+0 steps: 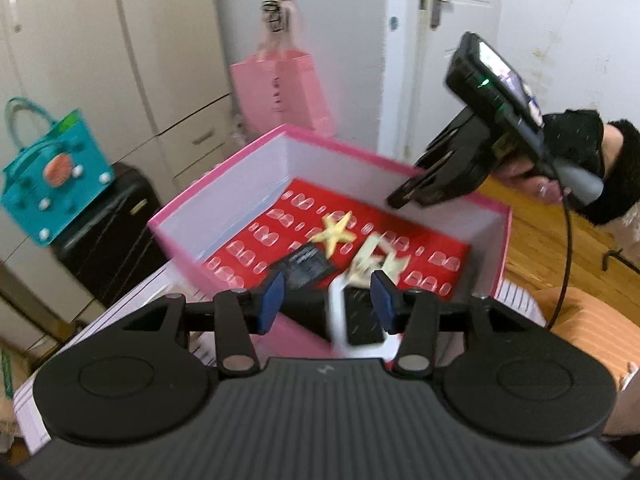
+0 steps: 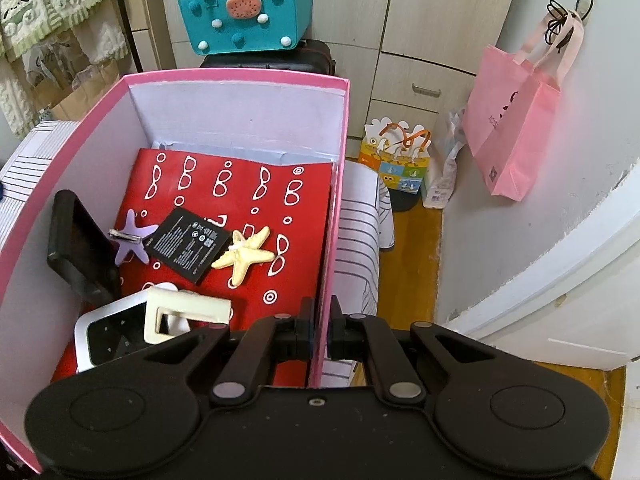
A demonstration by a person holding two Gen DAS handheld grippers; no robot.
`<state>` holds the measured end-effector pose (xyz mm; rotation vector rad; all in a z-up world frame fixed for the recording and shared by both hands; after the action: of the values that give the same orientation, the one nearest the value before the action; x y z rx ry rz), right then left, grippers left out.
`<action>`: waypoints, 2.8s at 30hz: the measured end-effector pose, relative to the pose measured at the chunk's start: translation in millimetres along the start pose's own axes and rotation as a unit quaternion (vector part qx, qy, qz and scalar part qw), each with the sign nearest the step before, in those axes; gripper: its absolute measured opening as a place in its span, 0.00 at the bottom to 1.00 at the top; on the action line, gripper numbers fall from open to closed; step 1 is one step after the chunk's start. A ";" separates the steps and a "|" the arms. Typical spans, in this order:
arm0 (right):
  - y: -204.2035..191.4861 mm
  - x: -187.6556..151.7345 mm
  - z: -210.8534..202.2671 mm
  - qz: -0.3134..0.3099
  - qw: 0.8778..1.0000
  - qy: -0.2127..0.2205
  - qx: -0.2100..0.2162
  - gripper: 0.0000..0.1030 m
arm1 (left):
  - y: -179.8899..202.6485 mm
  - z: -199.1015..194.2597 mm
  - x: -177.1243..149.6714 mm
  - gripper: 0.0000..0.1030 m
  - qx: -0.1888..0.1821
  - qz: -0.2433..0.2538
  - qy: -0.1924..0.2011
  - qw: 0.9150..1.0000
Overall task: Organize rigid objects
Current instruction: 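Carry the yellow starfish into the pink box and release it, then move the left tool to an AA battery and grasp it, then carry the AA battery into the pink box and release it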
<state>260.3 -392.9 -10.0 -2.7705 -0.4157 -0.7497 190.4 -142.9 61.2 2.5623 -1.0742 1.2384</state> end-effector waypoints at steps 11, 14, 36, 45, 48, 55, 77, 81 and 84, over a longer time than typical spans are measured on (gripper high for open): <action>-1.8 -2.6 -5.7 0.016 1.000 -0.009 0.004 0.16 | -36.0 -17.2 -72.3 0.50 0.051 -0.020 -0.046 0.997; -5.1 -5.1 -10.8 0.019 1.000 -0.012 0.003 0.18 | -40.0 -14.3 -87.3 0.50 0.055 -0.024 -0.061 0.996; -23.2 -25.0 -35.2 -0.005 0.999 0.021 -0.045 0.08 | -20.7 -3.2 -135.6 0.51 0.047 -0.022 -0.090 0.995; -24.8 -28.0 -34.6 -0.009 0.999 0.025 -0.046 0.08 | -3.2 8.0 -149.1 0.51 0.032 -0.010 -0.092 0.995; -27.6 -28.4 -33.7 -0.016 0.998 0.024 -0.051 0.10 | 2.3 12.4 -150.7 0.51 0.026 0.003 -0.084 0.996; -26.3 -27.5 -33.6 -0.014 0.998 0.022 -0.049 0.10 | 4.1 22.8 -149.6 0.51 0.005 0.046 -0.058 0.997; -23.3 -26.4 -33.9 -0.007 0.999 0.021 -0.042 0.10 | -19.2 15.0 -131.7 0.38 -0.001 0.001 -0.054 0.999; -25.8 -26.9 -33.0 -0.023 0.998 0.017 -0.047 0.09 | -33.5 -3.7 -109.4 0.38 0.007 -0.027 -0.039 0.999; -27.7 -27.4 -31.9 -0.032 0.998 0.015 -0.051 0.09 | -37.1 -22.4 -90.3 0.38 0.027 -0.017 -0.007 0.999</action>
<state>214.0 -382.5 6.8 -2.8482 -0.4761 -0.8475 161.4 -56.9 18.7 2.6205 -1.0096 1.2610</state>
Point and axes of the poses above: each gripper's, at about its wrist camera, not at the fingertips, and z roughly the way its jaws point, y to its right, x to its top, the point moved 1 cm from there along z, roughly the way its jaws point, and after that the axes turned 15 degrees about x, right-handed, at the moved point
